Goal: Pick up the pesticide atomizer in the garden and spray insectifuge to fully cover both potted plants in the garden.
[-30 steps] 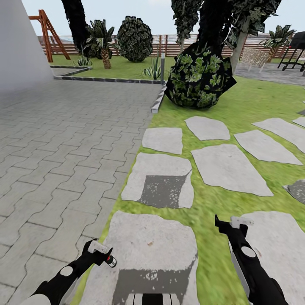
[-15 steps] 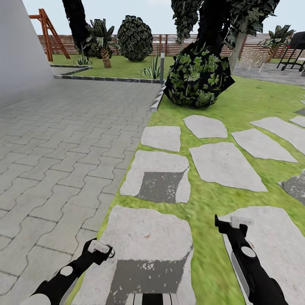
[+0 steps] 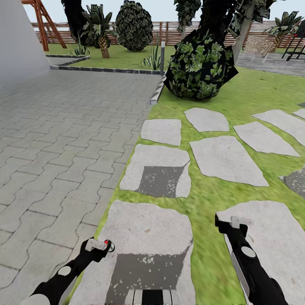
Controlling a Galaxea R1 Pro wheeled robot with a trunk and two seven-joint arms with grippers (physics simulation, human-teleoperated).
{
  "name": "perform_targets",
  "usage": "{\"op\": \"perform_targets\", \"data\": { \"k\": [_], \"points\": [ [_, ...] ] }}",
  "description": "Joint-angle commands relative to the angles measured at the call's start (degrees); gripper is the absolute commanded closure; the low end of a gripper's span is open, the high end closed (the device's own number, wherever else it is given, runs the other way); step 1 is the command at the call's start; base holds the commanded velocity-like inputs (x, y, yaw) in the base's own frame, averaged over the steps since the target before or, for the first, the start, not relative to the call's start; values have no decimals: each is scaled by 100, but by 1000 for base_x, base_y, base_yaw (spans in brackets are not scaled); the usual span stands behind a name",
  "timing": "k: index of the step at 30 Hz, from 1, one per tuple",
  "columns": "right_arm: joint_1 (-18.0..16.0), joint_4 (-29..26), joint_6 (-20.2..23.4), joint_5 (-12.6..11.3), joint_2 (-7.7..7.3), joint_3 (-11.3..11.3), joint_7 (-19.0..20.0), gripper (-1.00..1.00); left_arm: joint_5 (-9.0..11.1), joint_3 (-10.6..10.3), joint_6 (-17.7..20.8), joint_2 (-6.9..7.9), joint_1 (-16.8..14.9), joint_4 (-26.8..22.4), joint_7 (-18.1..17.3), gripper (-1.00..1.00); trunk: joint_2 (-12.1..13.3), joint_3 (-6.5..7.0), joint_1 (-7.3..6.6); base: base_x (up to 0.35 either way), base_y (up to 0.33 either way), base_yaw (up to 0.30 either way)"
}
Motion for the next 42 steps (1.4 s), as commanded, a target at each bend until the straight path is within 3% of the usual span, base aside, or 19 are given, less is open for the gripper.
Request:
{"op": "perform_targets", "data": {
  "k": [1,18,34,42],
  "points": [
    [-2,-2,-1,10,-1,5,-19,-100,-47,-11,-32,2,-3,2,18,-100,-3,-36,1,0,0,0],
    [-2,-4,-1,10,-1,7,-19,-100,-83,-43,-33,11,-3,2,10,-100,-26,-531,45,0,0,-72],
    [-2,-4,-1,10,1,2,-19,-100,-42,-20,-24,38,-3,2,10,-100,-26,-533,45,0,0,-4],
    [-2,-7,-1,10,1,1,-19,-100,-8,-9,-24,43,-3,2,11,-100,-37,-711,66,0,0,0]
  ]
}}
